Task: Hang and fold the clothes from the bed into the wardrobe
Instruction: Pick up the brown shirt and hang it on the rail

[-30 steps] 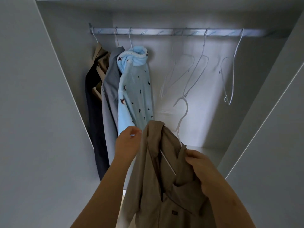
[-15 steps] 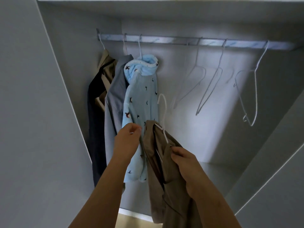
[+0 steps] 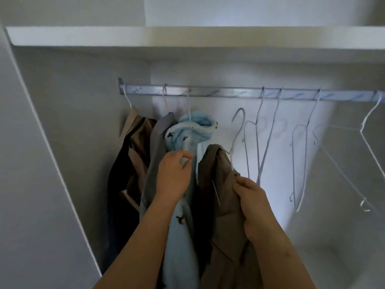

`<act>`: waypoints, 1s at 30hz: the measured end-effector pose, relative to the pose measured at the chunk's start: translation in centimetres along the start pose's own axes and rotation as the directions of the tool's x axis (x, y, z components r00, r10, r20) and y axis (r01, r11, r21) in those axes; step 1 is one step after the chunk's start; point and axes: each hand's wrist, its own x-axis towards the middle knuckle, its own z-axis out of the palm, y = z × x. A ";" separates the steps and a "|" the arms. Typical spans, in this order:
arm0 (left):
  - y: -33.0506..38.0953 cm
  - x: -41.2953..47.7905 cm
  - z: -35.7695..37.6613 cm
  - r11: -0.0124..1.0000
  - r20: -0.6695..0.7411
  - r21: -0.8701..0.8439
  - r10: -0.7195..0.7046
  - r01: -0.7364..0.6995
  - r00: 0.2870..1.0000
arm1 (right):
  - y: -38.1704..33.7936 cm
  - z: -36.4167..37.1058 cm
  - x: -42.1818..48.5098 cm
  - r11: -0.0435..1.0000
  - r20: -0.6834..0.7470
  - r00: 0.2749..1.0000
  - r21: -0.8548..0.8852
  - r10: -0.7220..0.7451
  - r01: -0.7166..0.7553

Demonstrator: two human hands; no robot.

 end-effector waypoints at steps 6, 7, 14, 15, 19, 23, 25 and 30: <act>-1.6 2.6 1.1 0.999 0.090 -0.037 -0.022 0.025 0.996 | -3.0 1.9 3.1 0.995 -0.091 0.995 0.083 -0.045 0.053; -1.9 3.0 1.2 0.999 0.103 -0.034 -0.025 0.028 0.994 | -3.8 2.3 3.5 0.994 -0.081 0.995 0.092 -0.057 0.064; -4.1 3.8 1.7 0.989 0.170 -0.069 -0.115 0.128 0.979 | -7.7 5.2 7.8 0.991 -0.051 0.993 0.077 -0.105 0.109; -4.2 3.8 1.8 0.986 0.165 -0.099 -0.118 0.135 0.979 | -7.7 5.6 8.4 0.991 -0.045 0.993 0.073 -0.110 0.113; -4.7 4.0 2.1 0.953 0.178 -0.224 -0.166 0.204 0.970 | -6.2 7.4 10.0 0.996 0.003 0.996 0.004 -0.090 0.090; -5.2 4.0 2.7 0.931 0.176 -0.295 -0.169 0.215 0.970 | -3.8 8.1 10.7 0.976 0.013 0.980 -0.089 -0.196 0.197; -5.5 4.0 2.8 0.926 0.179 -0.304 -0.176 0.224 0.968 | -2.8 8.1 10.7 0.911 0.004 0.945 -0.263 -0.327 0.317; -5.9 3.7 3.0 0.922 0.196 -0.317 -0.165 0.221 0.967 | 0.7 7.7 9.4 0.845 0.056 0.938 -0.418 -0.342 0.333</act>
